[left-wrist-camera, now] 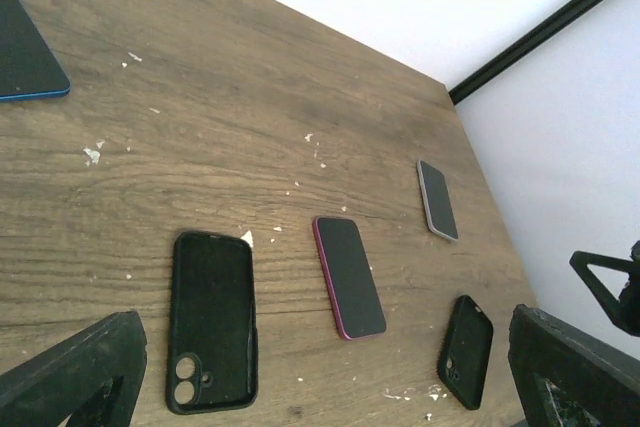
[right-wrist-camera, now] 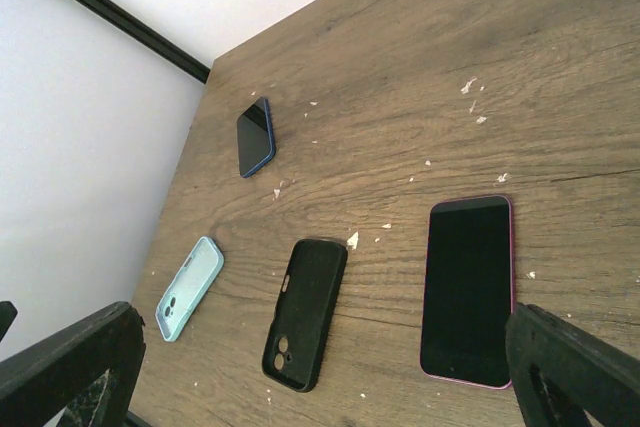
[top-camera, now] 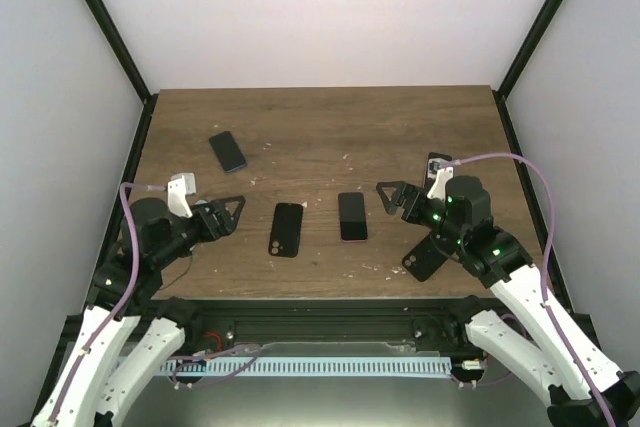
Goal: Put the phone into the phone case
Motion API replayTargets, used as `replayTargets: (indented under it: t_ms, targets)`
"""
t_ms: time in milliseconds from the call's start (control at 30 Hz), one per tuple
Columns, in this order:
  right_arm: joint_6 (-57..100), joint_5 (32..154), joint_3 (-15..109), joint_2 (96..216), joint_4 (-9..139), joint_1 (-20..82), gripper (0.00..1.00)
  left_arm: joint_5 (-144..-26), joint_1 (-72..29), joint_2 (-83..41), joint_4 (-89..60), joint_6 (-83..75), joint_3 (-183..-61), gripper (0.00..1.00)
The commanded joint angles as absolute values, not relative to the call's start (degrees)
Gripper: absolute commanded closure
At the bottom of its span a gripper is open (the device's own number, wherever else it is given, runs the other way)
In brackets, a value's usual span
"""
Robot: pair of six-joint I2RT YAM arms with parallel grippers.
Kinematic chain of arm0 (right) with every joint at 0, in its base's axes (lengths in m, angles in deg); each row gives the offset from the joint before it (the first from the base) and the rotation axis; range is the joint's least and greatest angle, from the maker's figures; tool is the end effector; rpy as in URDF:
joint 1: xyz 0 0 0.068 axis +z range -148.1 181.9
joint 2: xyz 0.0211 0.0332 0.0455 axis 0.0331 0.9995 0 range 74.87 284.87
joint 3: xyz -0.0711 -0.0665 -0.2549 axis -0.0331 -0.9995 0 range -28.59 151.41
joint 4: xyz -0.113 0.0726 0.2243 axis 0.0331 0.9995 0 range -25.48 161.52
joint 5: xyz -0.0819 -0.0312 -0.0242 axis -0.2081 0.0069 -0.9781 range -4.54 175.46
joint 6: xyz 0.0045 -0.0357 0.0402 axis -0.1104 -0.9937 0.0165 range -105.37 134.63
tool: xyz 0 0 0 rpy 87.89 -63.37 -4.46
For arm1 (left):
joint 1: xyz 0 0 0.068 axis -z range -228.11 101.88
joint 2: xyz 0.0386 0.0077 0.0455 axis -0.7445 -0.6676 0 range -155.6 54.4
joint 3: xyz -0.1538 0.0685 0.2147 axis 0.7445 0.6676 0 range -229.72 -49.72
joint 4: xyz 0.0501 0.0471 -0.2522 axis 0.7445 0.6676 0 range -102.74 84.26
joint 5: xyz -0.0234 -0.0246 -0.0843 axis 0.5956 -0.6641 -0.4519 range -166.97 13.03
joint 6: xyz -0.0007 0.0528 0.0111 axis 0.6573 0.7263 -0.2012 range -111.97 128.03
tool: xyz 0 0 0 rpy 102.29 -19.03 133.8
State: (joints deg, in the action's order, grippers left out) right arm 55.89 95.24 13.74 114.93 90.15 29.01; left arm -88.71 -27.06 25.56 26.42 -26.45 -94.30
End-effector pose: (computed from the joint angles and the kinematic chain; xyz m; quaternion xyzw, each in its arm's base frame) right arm 0.1401 0.0785 0.3097 0.0560 0.8320 0.3665 0.4128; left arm 0.0984 -0.0457 0.3218 -0.0414 0.8324 -0.3301 0.4432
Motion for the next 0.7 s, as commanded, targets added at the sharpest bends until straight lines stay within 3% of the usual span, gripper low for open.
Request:
replayTargets:
  t_ms: [0, 400, 667]
  targets:
    - [56.2, 94.3, 14.7, 114.1, 90.4, 28.4, 0.0, -87.6, -26.9, 25.6, 26.4, -27.1, -96.2, 0.0]
    - [55.8, 94.1, 13.6, 114.6, 90.0, 28.5, 0.0, -84.7, -26.8, 22.2, 26.8, -28.4, -95.3, 0.01]
    - [53.9, 97.1, 13.6, 119.0, 91.5, 28.4, 0.0, -85.8, -26.9, 8.5, 26.6, -27.8, -94.6, 0.09]
